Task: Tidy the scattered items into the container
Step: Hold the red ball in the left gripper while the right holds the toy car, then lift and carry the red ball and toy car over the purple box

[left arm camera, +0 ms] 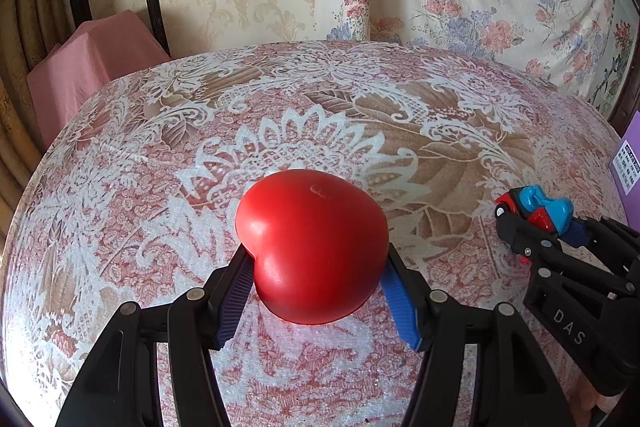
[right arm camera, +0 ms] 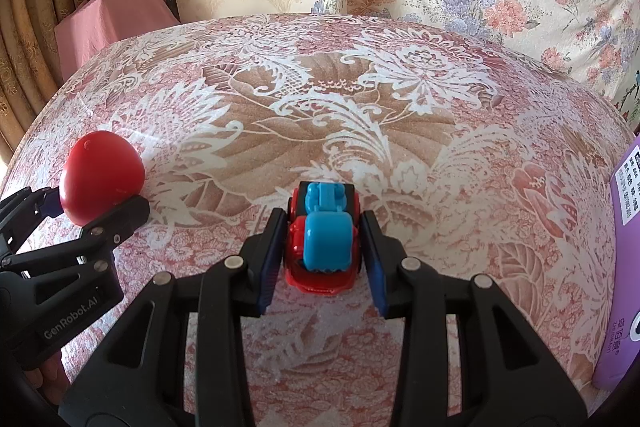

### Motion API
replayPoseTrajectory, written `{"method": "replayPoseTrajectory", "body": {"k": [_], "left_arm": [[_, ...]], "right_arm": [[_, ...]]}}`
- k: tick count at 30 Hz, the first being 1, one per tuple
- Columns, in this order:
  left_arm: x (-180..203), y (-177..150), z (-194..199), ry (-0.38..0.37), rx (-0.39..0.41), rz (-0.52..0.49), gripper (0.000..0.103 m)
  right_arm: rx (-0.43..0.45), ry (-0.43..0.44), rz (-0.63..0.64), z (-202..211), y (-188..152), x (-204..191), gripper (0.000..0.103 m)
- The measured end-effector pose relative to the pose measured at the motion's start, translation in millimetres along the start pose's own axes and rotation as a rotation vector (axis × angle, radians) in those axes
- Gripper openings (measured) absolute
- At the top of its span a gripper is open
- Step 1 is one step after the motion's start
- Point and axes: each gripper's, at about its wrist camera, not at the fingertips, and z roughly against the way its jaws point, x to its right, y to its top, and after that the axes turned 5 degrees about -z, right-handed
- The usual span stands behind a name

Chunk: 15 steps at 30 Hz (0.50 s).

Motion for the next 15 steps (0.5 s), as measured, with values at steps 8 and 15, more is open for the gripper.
{"method": "replayPoseTrajectory", "body": {"k": [8, 15], "left_arm": [[0.0, 0.5, -0.6, 0.003, -0.001, -0.003, 0.061], [4.4, 0.5, 1.1, 0.032, 0.003, -0.019, 0.06]], "right_arm": [[0.001, 0.005, -0.003, 0.2, -0.4, 0.2, 0.04], [0.005, 0.011, -0.017, 1.9, -1.0, 4.3, 0.04]]}}
